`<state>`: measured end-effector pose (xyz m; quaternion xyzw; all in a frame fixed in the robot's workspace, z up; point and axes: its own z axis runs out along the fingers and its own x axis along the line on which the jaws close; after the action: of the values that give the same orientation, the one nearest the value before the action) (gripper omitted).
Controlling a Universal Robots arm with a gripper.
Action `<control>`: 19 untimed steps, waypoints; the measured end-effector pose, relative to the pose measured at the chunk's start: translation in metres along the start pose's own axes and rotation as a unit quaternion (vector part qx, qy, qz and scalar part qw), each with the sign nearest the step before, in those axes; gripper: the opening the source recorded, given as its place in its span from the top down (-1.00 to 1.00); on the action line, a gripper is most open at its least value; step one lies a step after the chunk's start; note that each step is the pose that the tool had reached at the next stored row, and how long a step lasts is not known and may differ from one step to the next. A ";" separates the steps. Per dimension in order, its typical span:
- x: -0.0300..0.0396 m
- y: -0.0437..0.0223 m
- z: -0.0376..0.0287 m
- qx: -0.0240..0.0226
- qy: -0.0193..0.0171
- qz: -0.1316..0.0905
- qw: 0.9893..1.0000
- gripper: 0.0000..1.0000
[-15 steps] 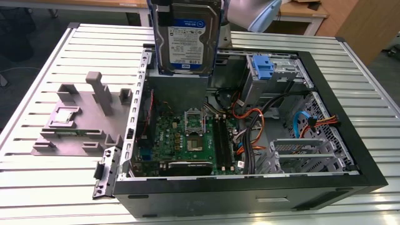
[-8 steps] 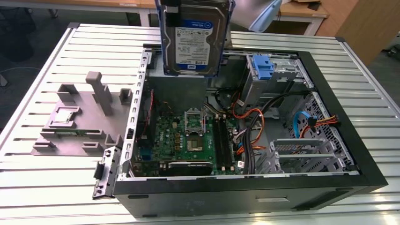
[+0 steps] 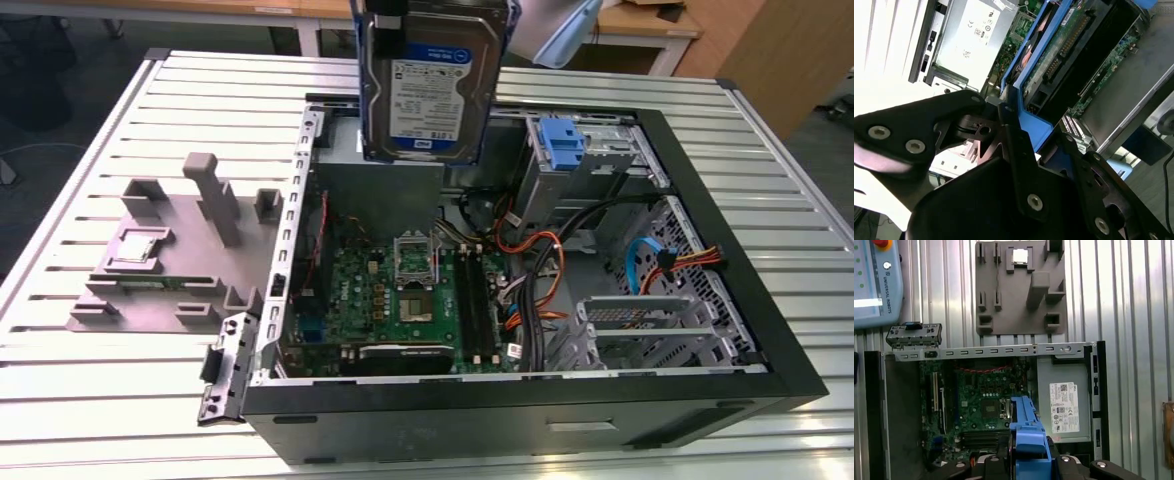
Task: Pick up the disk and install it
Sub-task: 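Pick up the disk, then insert the disk into the insertion slot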
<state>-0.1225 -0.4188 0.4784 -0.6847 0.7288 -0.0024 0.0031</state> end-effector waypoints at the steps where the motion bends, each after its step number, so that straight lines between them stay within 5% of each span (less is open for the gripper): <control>1: 0.0000 -0.0005 0.0002 0.000 0.000 0.000 1.000 0.26; 19: -0.0004 -0.0066 0.0025 0.003 0.002 0.000 1.000 0.26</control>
<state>-0.1159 -0.4188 0.4759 -0.6847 0.7288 -0.0055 0.0037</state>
